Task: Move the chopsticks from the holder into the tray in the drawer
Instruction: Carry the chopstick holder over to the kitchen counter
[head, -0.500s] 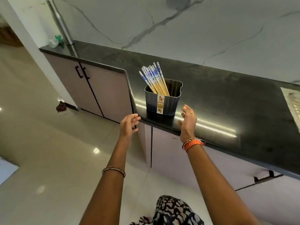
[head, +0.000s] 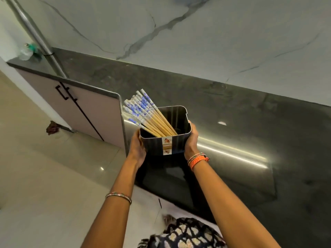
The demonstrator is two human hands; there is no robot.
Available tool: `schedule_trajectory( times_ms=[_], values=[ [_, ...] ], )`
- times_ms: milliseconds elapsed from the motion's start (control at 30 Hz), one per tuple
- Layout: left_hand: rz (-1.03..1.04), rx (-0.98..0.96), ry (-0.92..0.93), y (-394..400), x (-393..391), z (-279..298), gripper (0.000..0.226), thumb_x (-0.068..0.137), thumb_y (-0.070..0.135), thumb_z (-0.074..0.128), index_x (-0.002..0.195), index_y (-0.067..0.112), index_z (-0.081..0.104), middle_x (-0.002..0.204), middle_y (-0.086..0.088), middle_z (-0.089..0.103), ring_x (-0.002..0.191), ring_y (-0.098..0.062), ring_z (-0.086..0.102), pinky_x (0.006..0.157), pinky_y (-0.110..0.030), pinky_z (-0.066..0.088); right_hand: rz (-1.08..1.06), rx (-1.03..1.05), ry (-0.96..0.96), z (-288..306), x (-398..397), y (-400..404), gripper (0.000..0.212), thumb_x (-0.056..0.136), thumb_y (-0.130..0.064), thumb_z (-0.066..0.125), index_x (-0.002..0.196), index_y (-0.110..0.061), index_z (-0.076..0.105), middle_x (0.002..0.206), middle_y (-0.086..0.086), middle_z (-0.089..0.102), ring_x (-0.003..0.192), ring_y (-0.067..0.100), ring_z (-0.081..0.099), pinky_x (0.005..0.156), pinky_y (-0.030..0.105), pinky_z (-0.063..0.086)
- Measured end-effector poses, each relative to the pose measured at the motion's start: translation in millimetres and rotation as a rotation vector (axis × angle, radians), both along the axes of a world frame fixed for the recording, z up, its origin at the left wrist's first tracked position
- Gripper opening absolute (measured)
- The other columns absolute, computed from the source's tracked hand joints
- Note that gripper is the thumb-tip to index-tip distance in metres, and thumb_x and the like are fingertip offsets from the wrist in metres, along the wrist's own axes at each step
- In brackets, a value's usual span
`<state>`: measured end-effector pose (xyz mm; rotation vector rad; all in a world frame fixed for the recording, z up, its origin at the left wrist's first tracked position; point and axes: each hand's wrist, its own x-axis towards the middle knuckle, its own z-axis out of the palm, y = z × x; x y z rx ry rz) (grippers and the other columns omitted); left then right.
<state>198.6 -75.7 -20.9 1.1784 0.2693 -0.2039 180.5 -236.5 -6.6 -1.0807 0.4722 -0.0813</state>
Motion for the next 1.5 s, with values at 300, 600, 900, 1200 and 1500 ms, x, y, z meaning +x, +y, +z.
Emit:
schedule_trajectory(
  times_ms=[300, 600, 900, 1200, 1500],
  values=[
    [0.305, -0.021, -0.074, 49, 2, 26, 0.045, 0.095, 0.043, 0.031, 0.094, 0.020, 0.069, 0.085, 0.004, 0.074, 0.085, -0.012, 0.068, 0.070, -0.029, 0.053, 0.330, -0.066, -0.149, 14, 43, 54, 0.042, 0.076, -0.055, 0.053, 0.101, -0.027, 0.072, 0.100, -0.002, 0.073, 0.095, 0.015, 0.067, 0.080, 0.031, 0.054],
    [0.920, -0.063, -0.061, 166, -152, 21, 0.041, 0.097, 0.039, 0.026, 0.092, 0.023, 0.064, 0.079, 0.009, 0.073, 0.076, -0.008, 0.067, 0.063, -0.025, 0.054, 0.809, 0.016, -0.145, 3, -33, 213, 0.041, 0.083, -0.042, 0.050, 0.111, -0.016, 0.067, 0.113, 0.010, 0.066, 0.105, 0.026, 0.060, 0.102, 0.047, 0.044],
    [1.588, -0.162, 0.045, 232, -426, -13, 0.046, 0.095, 0.039, 0.024, 0.087, 0.016, 0.063, 0.083, -0.003, 0.070, 0.085, -0.019, 0.060, 0.077, -0.033, 0.048, 1.559, 0.031, 0.034, -32, -258, 365, 0.034, 0.096, -0.033, 0.040, 0.099, -0.017, 0.070, 0.085, 0.005, 0.073, 0.075, 0.019, 0.069, 0.073, 0.031, 0.054],
    [2.111, -0.163, 0.122, 224, -669, -28, 0.051, 0.093, 0.047, 0.024, 0.078, 0.020, 0.064, 0.068, 0.008, 0.075, 0.076, -0.014, 0.068, 0.069, -0.031, 0.047, 2.136, 0.026, 0.156, -39, -506, 440, 0.052, 0.096, -0.032, 0.038, 0.128, 0.004, 0.054, 0.118, 0.023, 0.060, 0.106, 0.034, 0.057, 0.095, 0.045, 0.046],
    [2.534, -0.015, 0.067, 251, -843, -11, 0.053, 0.095, 0.042, 0.022, 0.072, 0.022, 0.064, 0.062, 0.010, 0.073, 0.060, -0.004, 0.069, 0.066, -0.029, 0.047, 2.366, 0.131, 0.095, -15, -720, 523, 0.024, 0.096, -0.012, 0.046, 0.085, -0.016, 0.066, 0.077, -0.010, 0.076, 0.079, 0.002, 0.071, 0.076, 0.014, 0.055]
  ],
)
